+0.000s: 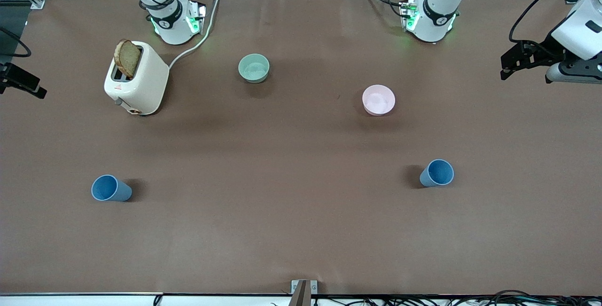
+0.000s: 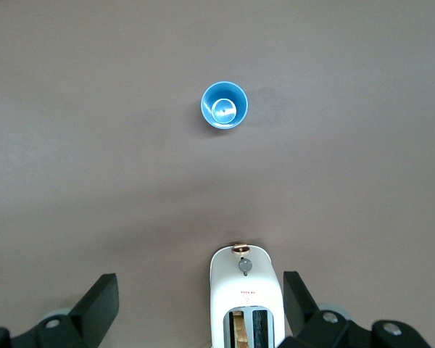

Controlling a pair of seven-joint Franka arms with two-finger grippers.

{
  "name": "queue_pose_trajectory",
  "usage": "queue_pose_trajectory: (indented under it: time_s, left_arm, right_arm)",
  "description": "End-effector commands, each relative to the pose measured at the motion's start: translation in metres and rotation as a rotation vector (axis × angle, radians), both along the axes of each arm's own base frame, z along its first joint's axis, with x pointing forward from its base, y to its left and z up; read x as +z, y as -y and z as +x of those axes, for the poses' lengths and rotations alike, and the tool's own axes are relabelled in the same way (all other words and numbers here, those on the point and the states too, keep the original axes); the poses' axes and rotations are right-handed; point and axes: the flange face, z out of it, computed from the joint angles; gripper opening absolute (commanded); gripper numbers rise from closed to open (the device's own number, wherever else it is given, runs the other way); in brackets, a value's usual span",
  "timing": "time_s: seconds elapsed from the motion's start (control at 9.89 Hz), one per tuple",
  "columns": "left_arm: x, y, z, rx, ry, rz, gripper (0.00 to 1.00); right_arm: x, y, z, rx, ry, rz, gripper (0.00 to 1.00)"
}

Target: Stack blue cups with both arms

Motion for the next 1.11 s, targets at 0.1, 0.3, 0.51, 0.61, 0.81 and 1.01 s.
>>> queue_pose_trajectory:
  time_s: [0.1, 0.3, 0.51, 0.61, 0.81, 1.01]
  left_arm:
    - [-0.014, 0.001, 0.006, -0.002, -0.040, -0.004, 1.00]
    - [-0.010, -0.002, 0.025, 0.002, -0.025, -0.011, 1.00]
    - [-0.058, -0.005, 0.055, 0.010, -0.070, -0.005, 1.00]
    - [-0.091, -0.009, 0.072, 0.009, -0.069, 0.016, 1.00]
    - [-0.164, -0.013, 0.099, 0.068, -0.108, 0.009, 1.00]
    - [-0.224, -0.009, 0.113, 0.122, -0.109, 0.004, 1.00]
  right_arm:
    - [-0.001, 0.005, -0.003, 0.007, -0.005, -0.008, 1.00]
    - [-0.001, 0.005, -0.003, 0.007, -0.005, -0.008, 1.00]
    - [-0.003, 0.006, -0.002, 0.010, -0.010, -0.021, 1.00]
    - [-0.003, 0.007, -0.001, 0.011, -0.007, -0.024, 1.00]
    - [-0.028, 0.011, 0.014, 0.007, -0.041, -0.009, 1.00]
    - [-0.080, 0.024, 0.053, -0.006, -0.007, -0.006, 1.00]
